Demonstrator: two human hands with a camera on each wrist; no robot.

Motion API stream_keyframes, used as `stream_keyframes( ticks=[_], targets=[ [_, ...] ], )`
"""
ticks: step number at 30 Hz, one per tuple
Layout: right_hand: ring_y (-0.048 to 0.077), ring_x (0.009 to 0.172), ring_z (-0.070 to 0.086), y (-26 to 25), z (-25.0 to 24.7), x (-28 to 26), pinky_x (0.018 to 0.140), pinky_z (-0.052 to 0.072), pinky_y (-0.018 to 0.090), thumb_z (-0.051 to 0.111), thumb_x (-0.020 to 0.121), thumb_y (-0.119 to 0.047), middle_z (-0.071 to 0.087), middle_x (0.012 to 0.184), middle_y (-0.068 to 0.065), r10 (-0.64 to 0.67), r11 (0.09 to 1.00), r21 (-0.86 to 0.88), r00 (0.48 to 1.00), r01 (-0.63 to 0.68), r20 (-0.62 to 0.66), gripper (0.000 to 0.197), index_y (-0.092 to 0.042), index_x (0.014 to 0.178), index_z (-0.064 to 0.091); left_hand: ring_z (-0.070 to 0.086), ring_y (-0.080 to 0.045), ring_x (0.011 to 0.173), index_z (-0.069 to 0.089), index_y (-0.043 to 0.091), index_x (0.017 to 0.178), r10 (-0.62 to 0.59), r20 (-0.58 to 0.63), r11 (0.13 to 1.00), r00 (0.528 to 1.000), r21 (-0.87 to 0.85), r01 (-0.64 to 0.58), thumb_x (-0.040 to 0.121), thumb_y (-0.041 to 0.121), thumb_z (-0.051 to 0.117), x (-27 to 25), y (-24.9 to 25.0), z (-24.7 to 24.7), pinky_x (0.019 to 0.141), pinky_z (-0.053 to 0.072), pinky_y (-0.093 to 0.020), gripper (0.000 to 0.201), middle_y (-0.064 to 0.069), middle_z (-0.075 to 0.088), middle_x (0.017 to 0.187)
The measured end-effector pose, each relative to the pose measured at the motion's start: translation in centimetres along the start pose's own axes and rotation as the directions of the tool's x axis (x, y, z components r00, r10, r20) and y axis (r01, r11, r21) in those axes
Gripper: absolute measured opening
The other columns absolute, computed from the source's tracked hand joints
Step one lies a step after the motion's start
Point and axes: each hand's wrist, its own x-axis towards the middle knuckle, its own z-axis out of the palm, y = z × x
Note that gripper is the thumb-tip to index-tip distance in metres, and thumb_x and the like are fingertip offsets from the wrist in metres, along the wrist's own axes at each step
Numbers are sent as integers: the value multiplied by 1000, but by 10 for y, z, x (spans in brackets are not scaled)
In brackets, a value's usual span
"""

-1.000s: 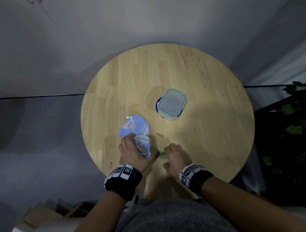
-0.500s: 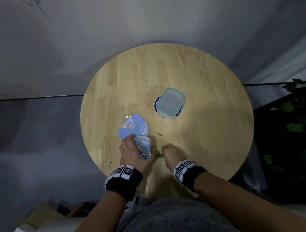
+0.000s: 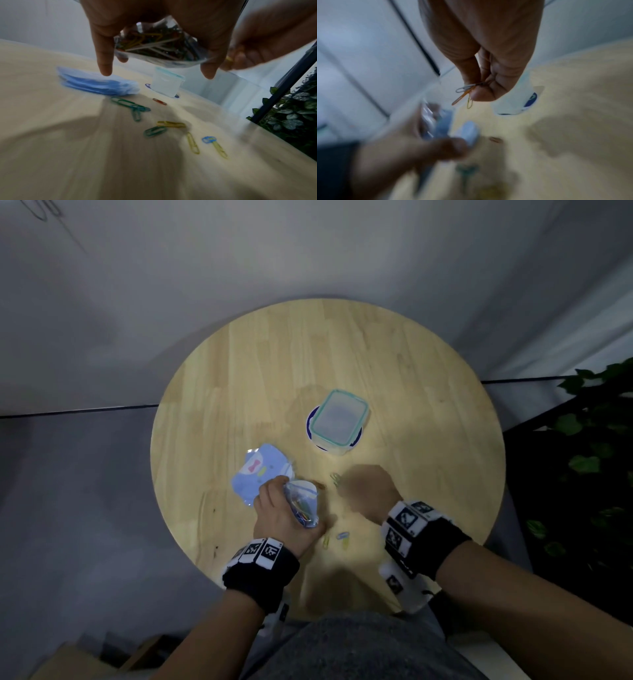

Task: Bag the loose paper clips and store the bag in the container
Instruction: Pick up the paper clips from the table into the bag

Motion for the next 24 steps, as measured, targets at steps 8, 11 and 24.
stream_keyframes(
  ticks=[8,11,24],
  targets=[
    [15,68,58,-38,-1,-5,64,47,20,68,77,-3,66,73,7,-197,976,46,947,215,-255,8,-3,84,68,50,-28,95,34,18,118,58,-74,985,996,-160,-70,50,47,76,14,47,14,77,43,-33,85,-3,42,107],
    [17,76,64,-39,-5,-15,71,50,24,66,76,-7,74,83,7,-237,971,-94,941,221,-240,13,-9,87,72,46,-27,98,36,12,118,66,-88,983,994,-163,-79,53,41,79,18,53,15,80,40,-34,83,-8,45,108],
    [20,96,66,-40,-24,-29,85,54,34,56,86,-17,74,101,1,-288,927,-281,952,249,-105,21,-19,100,72,46,-22,103,40,8,122,59,-149,967,987,-236,-94,55,36,78,19,62,11,82,37,-26,82,5,38,110]
  ],
)
